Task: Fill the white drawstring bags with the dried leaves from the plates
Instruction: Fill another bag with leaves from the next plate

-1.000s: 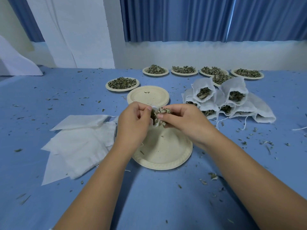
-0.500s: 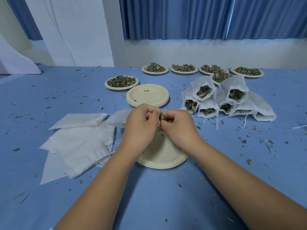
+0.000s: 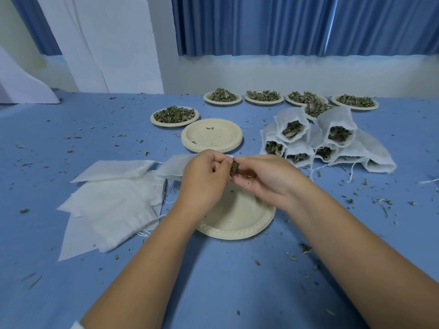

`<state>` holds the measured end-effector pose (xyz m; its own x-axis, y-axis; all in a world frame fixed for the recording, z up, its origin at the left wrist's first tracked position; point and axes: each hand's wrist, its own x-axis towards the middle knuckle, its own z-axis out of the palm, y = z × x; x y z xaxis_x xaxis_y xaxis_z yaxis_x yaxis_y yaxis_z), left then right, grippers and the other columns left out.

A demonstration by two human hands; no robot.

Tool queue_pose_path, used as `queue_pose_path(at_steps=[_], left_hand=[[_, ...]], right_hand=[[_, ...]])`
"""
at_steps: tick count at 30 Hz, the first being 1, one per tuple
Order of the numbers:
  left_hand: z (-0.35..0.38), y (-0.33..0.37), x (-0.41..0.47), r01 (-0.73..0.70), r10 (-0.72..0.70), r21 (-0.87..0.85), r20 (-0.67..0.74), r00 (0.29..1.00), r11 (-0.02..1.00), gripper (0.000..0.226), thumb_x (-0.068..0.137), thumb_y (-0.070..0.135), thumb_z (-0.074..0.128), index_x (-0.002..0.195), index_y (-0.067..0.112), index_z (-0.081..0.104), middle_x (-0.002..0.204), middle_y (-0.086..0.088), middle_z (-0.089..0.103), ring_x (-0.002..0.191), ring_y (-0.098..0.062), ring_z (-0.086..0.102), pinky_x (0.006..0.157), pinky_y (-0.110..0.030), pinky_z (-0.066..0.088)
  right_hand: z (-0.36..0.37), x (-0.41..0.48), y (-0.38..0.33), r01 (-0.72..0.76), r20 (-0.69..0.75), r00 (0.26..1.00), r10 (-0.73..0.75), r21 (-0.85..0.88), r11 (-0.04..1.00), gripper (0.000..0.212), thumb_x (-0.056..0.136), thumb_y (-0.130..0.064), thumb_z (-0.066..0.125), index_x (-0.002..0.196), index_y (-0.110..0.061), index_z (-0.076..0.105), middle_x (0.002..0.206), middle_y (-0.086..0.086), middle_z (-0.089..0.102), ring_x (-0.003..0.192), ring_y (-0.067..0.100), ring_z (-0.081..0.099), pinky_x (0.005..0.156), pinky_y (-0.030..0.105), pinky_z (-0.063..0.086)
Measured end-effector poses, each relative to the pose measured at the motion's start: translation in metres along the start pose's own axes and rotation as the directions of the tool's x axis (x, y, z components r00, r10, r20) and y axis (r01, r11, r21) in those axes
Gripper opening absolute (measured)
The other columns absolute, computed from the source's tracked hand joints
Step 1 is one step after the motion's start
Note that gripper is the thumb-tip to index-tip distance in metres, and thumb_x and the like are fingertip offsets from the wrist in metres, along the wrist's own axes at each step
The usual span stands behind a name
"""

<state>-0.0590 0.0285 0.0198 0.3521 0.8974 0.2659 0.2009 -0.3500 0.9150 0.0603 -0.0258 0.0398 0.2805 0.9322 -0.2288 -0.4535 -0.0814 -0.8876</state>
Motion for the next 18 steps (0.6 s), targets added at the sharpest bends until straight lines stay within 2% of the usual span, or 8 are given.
queue_pose_path(at_steps=[2,4,6,9,11,15,18], left_hand=[[-0.001,0.0,0.0,0.0,0.0,-0.005,-0.008,1.0,1.0,0.015,0.094,0.019,0.059,0.08,0.023,0.063,0.057,0.009,0.059,0.052,0.001,0.051,0.05,-0.009,0.039],[-0.001,0.001,0.0,-0.002,0.002,-0.006,-0.012,1.0,1.0,0.015,0.094,0.019,0.059,0.081,0.022,0.063,0.058,0.008,0.059,0.05,0.001,0.049,0.047,-0.01,0.038],[-0.001,0.002,-0.001,-0.012,0.012,-0.012,-0.016,1.0,1.0,0.013,0.095,0.019,0.059,0.082,0.021,0.064,0.059,0.006,0.059,0.05,0.001,0.049,0.046,-0.01,0.037],[-0.002,0.002,-0.001,-0.038,0.037,-0.006,-0.025,0.999,0.999,0.011,0.095,0.02,0.059,0.085,0.019,0.064,0.06,0.003,0.059,0.05,0.001,0.049,0.046,-0.01,0.037],[-0.002,0.001,0.0,-0.053,0.053,0.009,-0.02,0.998,0.999,0.011,0.095,0.02,0.059,0.085,0.018,0.065,0.06,0.003,0.058,0.05,0.001,0.048,0.047,-0.01,0.037],[0.001,-0.002,-0.001,-0.107,0.109,0.069,-0.014,0.994,0.992,0.012,0.094,0.019,0.06,0.083,0.02,0.064,0.061,0.0,0.061,0.054,-0.005,0.052,0.053,-0.012,0.04],[0.003,-0.004,-0.002,-0.128,0.128,0.097,0.004,0.992,0.987,0.011,0.093,0.018,0.06,0.083,0.02,0.063,0.067,-0.006,0.068,0.065,-0.014,0.063,0.062,-0.021,0.047]], right_hand=[[0.001,0.001,0.005,0.033,-0.044,0.998,-0.033,-0.006,0.999,0.02,0.094,0.01,0.05,0.107,0.012,0.064,0.115,0.032,0.065,0.107,0.031,0.067,0.078,0.024,0.058],[0.002,0.001,0.01,0.067,-0.085,0.994,-0.068,-0.007,0.998,0.016,0.094,0.009,0.053,0.103,0.008,0.067,0.112,0.032,0.066,0.112,0.035,0.064,0.076,0.023,0.059],[0.004,0.002,0.013,0.102,-0.109,0.989,-0.1,0.01,0.995,0.013,0.092,0.008,0.057,0.1,0.008,0.068,0.111,0.032,0.066,0.107,0.033,0.066,0.072,0.021,0.059],[0.006,0.003,0.017,0.133,-0.107,0.986,-0.126,0.057,0.99,0.016,0.091,0.008,0.058,0.104,0.011,0.067,0.103,0.026,0.07,0.082,0.021,0.074,0.073,0.022,0.059],[0.008,0.004,0.018,0.143,-0.117,0.984,-0.137,0.045,0.989,0.015,0.09,0.006,0.061,0.102,0.01,0.068,0.098,0.022,0.072,0.074,0.016,0.073,0.072,0.021,0.059],[0.012,0.002,0.02,0.143,-0.15,0.978,-0.146,-0.032,0.989,0.011,0.088,0.005,0.062,0.092,0.004,0.073,0.09,0.017,0.074,0.073,0.015,0.072,0.065,0.018,0.057],[0.015,0.002,0.022,0.121,-0.18,0.974,-0.138,-0.103,0.987,0.015,0.087,0.006,0.06,0.093,0.005,0.074,0.096,0.024,0.072,0.079,0.021,0.067,0.066,0.02,0.057]])
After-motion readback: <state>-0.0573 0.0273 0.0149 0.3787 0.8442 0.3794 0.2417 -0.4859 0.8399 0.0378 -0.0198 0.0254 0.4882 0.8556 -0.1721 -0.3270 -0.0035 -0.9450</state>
